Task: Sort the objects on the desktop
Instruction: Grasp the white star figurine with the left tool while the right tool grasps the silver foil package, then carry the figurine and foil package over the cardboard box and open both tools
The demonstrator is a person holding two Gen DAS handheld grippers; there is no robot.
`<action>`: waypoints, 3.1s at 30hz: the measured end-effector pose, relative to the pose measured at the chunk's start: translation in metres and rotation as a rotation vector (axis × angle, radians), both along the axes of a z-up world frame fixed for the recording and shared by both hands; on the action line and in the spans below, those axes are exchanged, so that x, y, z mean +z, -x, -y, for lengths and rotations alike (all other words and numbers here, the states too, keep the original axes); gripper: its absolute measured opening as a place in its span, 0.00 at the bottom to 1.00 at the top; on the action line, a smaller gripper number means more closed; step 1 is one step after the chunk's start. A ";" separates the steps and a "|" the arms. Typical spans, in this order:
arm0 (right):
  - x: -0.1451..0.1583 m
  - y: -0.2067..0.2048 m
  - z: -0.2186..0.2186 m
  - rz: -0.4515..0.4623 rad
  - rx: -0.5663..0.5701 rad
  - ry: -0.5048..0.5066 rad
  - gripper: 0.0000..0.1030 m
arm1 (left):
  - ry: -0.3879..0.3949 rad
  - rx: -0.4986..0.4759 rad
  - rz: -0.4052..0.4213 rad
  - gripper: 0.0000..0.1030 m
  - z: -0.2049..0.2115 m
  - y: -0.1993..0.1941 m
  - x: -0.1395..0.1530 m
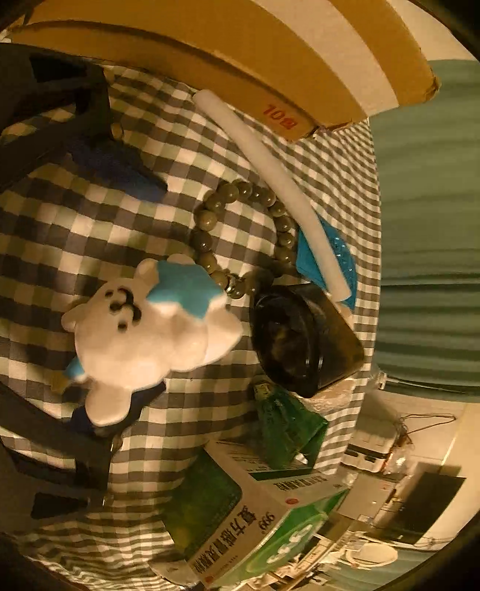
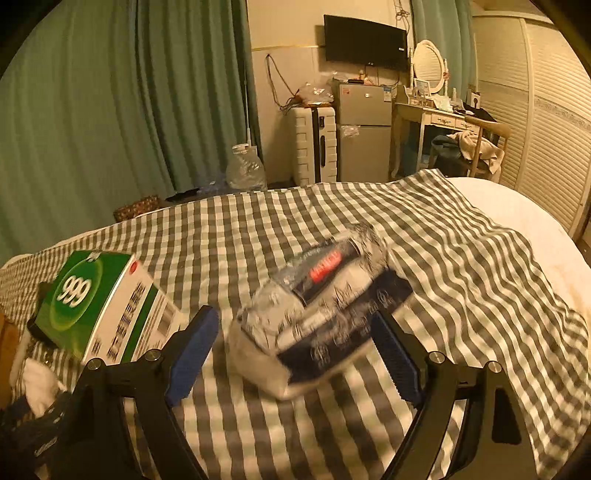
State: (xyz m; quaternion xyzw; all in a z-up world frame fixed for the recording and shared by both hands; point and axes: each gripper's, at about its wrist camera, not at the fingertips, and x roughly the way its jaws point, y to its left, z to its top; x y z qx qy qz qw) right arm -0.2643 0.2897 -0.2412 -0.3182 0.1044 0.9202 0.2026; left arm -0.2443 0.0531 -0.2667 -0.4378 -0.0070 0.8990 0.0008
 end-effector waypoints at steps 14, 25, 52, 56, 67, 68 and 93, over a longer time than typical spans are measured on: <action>-0.003 -0.027 -0.002 0.066 0.082 0.095 0.24 | -0.030 -0.089 0.020 0.54 0.019 -0.029 0.035; 0.061 -0.110 0.043 -0.004 0.134 0.160 0.23 | -0.062 -0.151 -0.039 0.54 0.026 -0.075 0.115; 0.197 -0.197 0.198 -0.135 0.398 0.069 0.23 | -0.023 -0.294 -0.255 0.55 0.073 -0.157 0.263; 0.204 -0.196 0.218 -0.145 0.436 0.061 0.23 | 0.032 -0.304 -0.302 0.55 0.093 -0.161 0.280; 0.235 -0.169 0.270 -0.188 0.544 0.074 0.23 | 0.059 -0.313 -0.296 0.55 0.164 -0.124 0.316; 0.237 -0.165 0.275 -0.191 0.553 0.077 0.23 | 0.046 -0.299 -0.291 0.55 0.174 -0.120 0.313; 0.170 -0.075 0.448 0.022 0.742 -0.089 0.24 | -0.030 -0.125 -0.247 0.55 0.322 -0.075 0.224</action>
